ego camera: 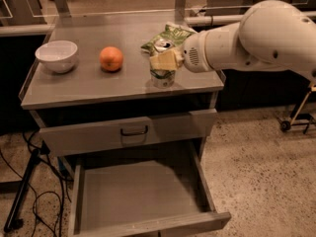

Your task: Place 7up can into middle drawer

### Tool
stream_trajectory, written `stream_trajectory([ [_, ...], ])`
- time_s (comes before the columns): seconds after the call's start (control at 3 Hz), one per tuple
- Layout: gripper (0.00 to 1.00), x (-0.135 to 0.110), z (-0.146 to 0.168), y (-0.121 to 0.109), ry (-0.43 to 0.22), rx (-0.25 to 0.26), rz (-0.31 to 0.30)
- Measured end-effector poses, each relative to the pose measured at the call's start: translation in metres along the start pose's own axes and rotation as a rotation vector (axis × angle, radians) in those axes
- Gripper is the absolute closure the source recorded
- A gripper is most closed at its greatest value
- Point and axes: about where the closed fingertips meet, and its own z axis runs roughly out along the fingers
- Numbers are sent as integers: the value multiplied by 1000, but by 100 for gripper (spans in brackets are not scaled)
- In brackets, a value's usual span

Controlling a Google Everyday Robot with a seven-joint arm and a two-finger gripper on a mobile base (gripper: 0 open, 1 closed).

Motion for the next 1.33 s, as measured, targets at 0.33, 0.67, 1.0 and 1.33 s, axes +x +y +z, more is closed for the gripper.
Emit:
stream_trajectory([
  [0.33, 100, 17, -27, 9, 22, 27, 31],
  [0.67, 100, 29, -47, 32, 23, 23, 58],
  [1.0, 100, 34, -52, 36, 25, 23, 72],
  [1.33, 100, 39, -52, 38, 32, 23, 78],
])
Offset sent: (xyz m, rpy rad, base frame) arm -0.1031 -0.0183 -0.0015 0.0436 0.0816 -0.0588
